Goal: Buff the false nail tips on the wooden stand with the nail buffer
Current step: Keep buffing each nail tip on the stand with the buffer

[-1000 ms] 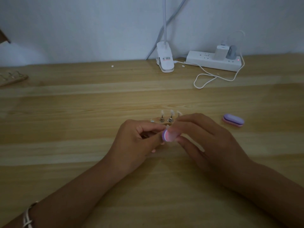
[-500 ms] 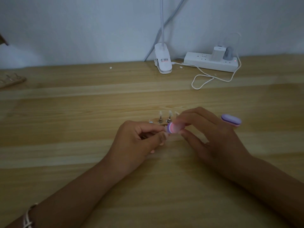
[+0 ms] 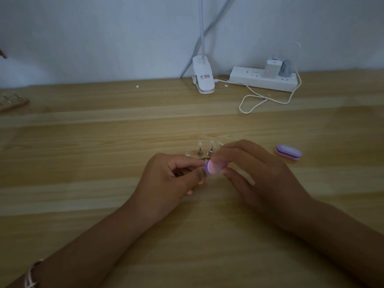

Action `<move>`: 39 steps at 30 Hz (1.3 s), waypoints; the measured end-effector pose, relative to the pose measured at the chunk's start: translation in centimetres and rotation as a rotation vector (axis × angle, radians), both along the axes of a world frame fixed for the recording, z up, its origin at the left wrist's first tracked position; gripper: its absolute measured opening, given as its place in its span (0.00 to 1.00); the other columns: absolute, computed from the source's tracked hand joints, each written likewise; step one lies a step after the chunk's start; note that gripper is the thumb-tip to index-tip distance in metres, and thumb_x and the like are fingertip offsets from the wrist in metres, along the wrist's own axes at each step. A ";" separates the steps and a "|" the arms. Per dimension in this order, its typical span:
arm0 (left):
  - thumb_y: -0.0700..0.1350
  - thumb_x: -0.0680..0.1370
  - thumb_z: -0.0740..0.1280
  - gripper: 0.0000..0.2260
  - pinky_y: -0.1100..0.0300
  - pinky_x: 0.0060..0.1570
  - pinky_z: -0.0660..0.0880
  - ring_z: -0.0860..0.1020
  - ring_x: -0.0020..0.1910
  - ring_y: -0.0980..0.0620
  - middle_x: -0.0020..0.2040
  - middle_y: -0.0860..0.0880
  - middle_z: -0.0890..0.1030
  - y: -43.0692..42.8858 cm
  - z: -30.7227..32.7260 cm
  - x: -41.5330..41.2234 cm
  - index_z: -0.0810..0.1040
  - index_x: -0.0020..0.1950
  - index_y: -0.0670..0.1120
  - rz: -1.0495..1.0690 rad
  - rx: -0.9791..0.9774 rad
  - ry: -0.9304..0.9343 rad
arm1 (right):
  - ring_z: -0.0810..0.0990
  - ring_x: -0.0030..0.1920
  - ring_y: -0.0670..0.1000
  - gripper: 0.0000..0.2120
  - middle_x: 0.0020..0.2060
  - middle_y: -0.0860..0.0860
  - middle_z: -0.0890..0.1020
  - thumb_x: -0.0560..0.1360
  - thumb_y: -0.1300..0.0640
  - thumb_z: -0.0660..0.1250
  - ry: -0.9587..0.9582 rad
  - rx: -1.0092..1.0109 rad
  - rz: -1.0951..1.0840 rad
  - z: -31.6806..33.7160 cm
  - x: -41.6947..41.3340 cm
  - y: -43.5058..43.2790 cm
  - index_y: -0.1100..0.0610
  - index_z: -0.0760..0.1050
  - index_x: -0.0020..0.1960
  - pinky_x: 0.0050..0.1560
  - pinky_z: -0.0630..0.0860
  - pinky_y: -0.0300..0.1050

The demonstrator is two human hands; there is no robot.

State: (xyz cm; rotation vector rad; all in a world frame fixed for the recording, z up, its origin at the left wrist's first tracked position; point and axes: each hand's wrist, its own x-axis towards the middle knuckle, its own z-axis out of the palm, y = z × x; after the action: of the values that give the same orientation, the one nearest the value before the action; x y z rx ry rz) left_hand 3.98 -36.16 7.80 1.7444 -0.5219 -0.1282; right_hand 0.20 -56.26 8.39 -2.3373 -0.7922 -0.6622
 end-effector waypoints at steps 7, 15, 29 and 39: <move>0.46 0.72 0.74 0.03 0.64 0.30 0.76 0.78 0.32 0.57 0.33 0.53 0.83 -0.1 0.2 -0.1 0.85 0.43 0.54 -0.017 0.008 -0.038 | 0.80 0.53 0.49 0.08 0.50 0.50 0.81 0.77 0.69 0.68 0.030 0.037 0.032 0.2 -0.1 0.5 0.59 0.80 0.52 0.55 0.75 0.41; 0.44 0.72 0.72 0.04 0.64 0.30 0.75 0.78 0.32 0.56 0.32 0.50 0.83 -0.1 0.1 0.0 0.86 0.44 0.52 -0.011 -0.005 -0.012 | 0.80 0.51 0.51 0.08 0.50 0.50 0.80 0.77 0.69 0.68 0.021 0.038 0.034 0.2 0.1 0.5 0.59 0.80 0.52 0.52 0.76 0.45; 0.41 0.74 0.73 0.08 0.62 0.30 0.75 0.77 0.32 0.57 0.33 0.53 0.82 -0.2 0.0 0.2 0.86 0.43 0.55 0.003 0.053 -0.046 | 0.82 0.49 0.50 0.11 0.48 0.49 0.80 0.75 0.70 0.71 0.091 0.078 -0.036 0.2 0.1 -0.2 0.58 0.80 0.53 0.51 0.76 0.44; 0.46 0.72 0.72 0.08 0.60 0.29 0.75 0.77 0.32 0.57 0.33 0.54 0.82 -0.2 0.1 0.1 0.85 0.42 0.60 -0.009 0.043 -0.081 | 0.80 0.50 0.49 0.10 0.49 0.49 0.79 0.76 0.69 0.70 0.098 0.066 -0.012 0.3 -0.1 0.2 0.58 0.79 0.54 0.52 0.75 0.41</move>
State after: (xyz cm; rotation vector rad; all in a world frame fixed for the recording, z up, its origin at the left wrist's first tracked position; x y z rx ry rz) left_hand 4.06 -36.37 7.90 1.7949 -0.5898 -0.0764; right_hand 0.13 -56.03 8.71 -2.2972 -0.7029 -0.5656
